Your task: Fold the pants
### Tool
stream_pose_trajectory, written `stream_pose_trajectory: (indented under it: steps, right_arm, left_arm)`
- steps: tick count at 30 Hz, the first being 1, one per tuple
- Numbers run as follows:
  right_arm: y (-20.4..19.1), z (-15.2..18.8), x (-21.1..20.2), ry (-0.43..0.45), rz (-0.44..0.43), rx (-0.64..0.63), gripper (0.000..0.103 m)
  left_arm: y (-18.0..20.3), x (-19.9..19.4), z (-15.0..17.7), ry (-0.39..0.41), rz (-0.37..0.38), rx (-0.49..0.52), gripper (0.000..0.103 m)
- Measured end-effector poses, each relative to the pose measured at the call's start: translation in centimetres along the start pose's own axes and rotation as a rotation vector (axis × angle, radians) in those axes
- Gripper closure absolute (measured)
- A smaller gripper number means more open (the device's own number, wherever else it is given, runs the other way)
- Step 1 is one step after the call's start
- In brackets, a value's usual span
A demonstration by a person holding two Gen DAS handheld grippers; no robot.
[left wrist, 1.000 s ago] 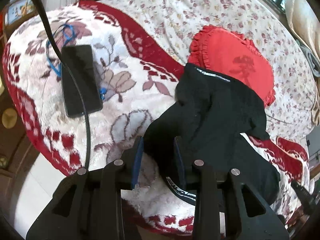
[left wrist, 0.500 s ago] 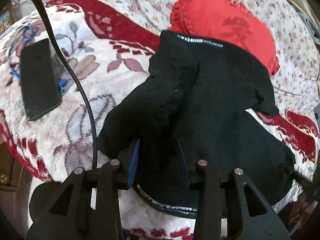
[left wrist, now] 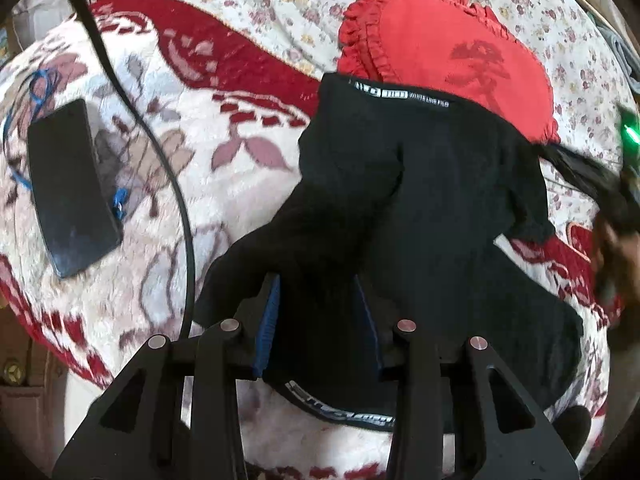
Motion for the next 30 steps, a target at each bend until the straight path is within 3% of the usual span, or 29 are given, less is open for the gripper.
stream_pose_trajectory:
  steps: [5,6,7,8,13,18,22,26,28,30]
  right_arm:
    - [-0.3,-0.1,6.0,-0.078,0.042,-0.176,0.054]
    - [-0.4,0.0,6.4,-0.075,0.05,-0.191,0.064]
    - [-0.4,0.0,6.5,-0.073,0.054,-0.196,0.09]
    - [-0.4,0.1,6.2,-0.079,0.044,-0.185,0.1]
    - [-0.8,0.1,1.0,-0.039,-0.005,-0.086,0.099]
    - [-3.0,1.1,-11.4,0.087,-0.078,-0.016,0.099]
    - [-8.1,4.6,-18.6,0.097,-0.193,0.004,0.099]
    - [-13.3,12.0,-19.3,-0.055,-0.374,0.135,0.099]
    - [-15.4,16.7,-17.2,-0.185,-0.368,0.16,0.099]
    - [-15.7,17.9,-16.5,-0.243,-0.361,0.195,0.098]
  left_arm:
    - [-1.7,-2.4,0.7,0.014,0.017,0.003,0.067]
    - [-2.0,-2.8,0.5,0.027,0.0,0.006,0.067]
    - [-2.5,-3.4,0.2,0.043,-0.016,0.006,0.067]
    - [-2.9,-3.7,-0.2,0.057,-0.024,-0.002,0.066]
    - [-4.5,-4.2,-1.8,0.089,-0.017,-0.101,0.06]
    - [-4.3,-5.0,-2.2,0.12,0.014,-0.124,0.06]
    - [-4.4,-5.6,-2.1,0.131,0.019,-0.141,0.059]
    - [-4.1,-5.8,-2.0,0.139,0.024,-0.153,0.059]
    - [-3.9,-5.7,-1.6,0.129,0.021,-0.149,0.057]
    - [-3.6,-5.5,-1.3,0.114,0.026,-0.141,0.057]
Point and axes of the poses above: each gripper's, at about its wrist camera, not at the fingertips, and x roughly the way its jaws point, y to its right, z to its underside, the point moved 4 cm from there along x, roughly the way its jaws point, and after that the axes turned 12 degrees about y, right-handed, at the moved point
